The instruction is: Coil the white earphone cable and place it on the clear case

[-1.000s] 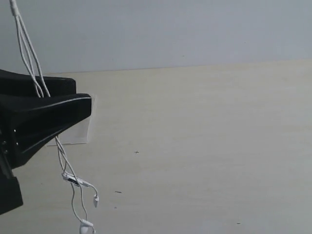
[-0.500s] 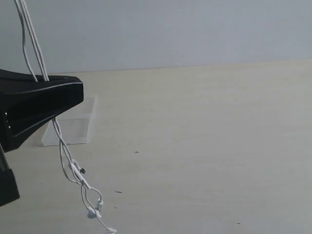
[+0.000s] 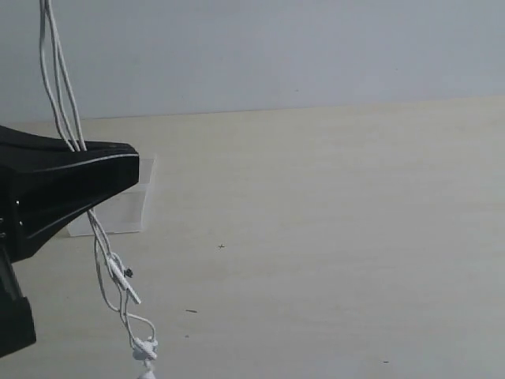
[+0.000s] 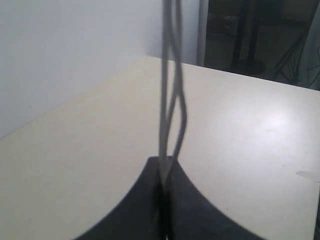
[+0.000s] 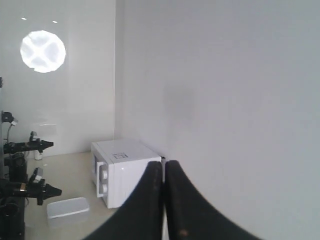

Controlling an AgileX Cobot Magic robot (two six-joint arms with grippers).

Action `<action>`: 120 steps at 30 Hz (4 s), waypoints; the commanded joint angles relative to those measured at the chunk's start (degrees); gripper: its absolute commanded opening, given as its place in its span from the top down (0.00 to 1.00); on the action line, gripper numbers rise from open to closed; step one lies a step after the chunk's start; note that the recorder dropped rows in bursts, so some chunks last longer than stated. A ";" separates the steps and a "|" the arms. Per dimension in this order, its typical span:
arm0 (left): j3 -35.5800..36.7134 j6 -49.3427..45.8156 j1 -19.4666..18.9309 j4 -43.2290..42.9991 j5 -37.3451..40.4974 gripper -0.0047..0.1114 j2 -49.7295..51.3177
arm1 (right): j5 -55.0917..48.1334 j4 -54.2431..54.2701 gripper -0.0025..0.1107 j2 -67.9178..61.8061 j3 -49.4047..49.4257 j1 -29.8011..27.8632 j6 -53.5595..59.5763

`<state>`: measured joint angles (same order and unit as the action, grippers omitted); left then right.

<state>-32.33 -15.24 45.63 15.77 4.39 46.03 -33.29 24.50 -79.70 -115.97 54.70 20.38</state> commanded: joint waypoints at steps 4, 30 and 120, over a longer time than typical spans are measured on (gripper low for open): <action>-0.06 0.46 0.07 -0.54 0.50 0.96 -0.40 | -2.91 -8.19 0.98 0.92 -0.36 -0.08 -5.12; -0.06 0.60 -9.79 -1.74 12.73 0.96 -11.68 | -16.64 -34.11 0.98 3.09 -0.36 -0.08 -20.38; -12.87 12.61 -9.79 -10.28 27.84 0.96 -14.31 | -5.94 -10.81 0.41 2.21 45.86 -0.07 -1.13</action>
<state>-43.33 -4.43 36.01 6.38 30.46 31.89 -41.95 4.94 -77.88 -70.46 54.70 10.33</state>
